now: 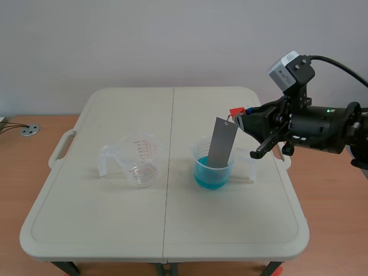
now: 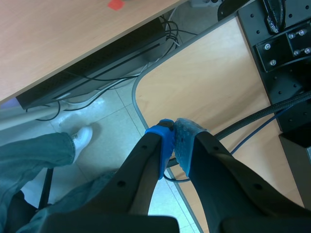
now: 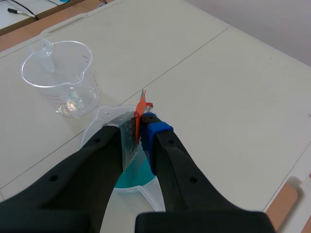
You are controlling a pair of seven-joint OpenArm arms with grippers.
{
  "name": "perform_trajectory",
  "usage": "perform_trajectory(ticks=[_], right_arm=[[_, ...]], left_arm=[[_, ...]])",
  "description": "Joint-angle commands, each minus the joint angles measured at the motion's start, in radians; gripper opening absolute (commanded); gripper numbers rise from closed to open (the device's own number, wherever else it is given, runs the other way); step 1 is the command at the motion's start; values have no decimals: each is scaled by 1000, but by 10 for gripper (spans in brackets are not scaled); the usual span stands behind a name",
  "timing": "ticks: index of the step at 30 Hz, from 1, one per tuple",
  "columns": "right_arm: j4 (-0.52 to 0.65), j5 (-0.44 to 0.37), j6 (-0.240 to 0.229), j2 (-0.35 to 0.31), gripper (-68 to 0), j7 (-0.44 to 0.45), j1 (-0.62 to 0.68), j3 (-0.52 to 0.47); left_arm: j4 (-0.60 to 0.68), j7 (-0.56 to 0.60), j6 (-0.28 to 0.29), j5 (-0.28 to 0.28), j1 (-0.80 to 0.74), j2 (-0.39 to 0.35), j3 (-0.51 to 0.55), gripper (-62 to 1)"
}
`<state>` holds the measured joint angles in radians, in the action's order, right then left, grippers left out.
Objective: Hold the metal plate by the orange handle, dip it into the blue solution, take it out and point at it, then put the plate back in the beaker on the left.
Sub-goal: 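Hold the plate still in the solution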
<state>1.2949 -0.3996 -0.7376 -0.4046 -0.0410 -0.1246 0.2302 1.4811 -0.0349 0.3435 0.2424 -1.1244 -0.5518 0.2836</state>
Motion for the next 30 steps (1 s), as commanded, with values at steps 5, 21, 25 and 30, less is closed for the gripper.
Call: perform_trajectory(ticks=[5, 21, 25, 30], right_arm=[[34, -8, -8, 0, -662, 17, -25, -5], [225, -51, -8, -9, -662, -95, -19, -49], [255, -82, -8, -9, -662, -130, -19, -68], [300, -100, -8, -12, -662, -169, -19, -75]], left_arm=[[5, 8, 3, 0, -5, -3, -3, -595], [5, 8, 3, 0, -6, -3, -3, -595], [5, 8, 3, 0, -6, -3, -3, -595], [5, 9, 3, 0, -5, -3, -3, -595]])
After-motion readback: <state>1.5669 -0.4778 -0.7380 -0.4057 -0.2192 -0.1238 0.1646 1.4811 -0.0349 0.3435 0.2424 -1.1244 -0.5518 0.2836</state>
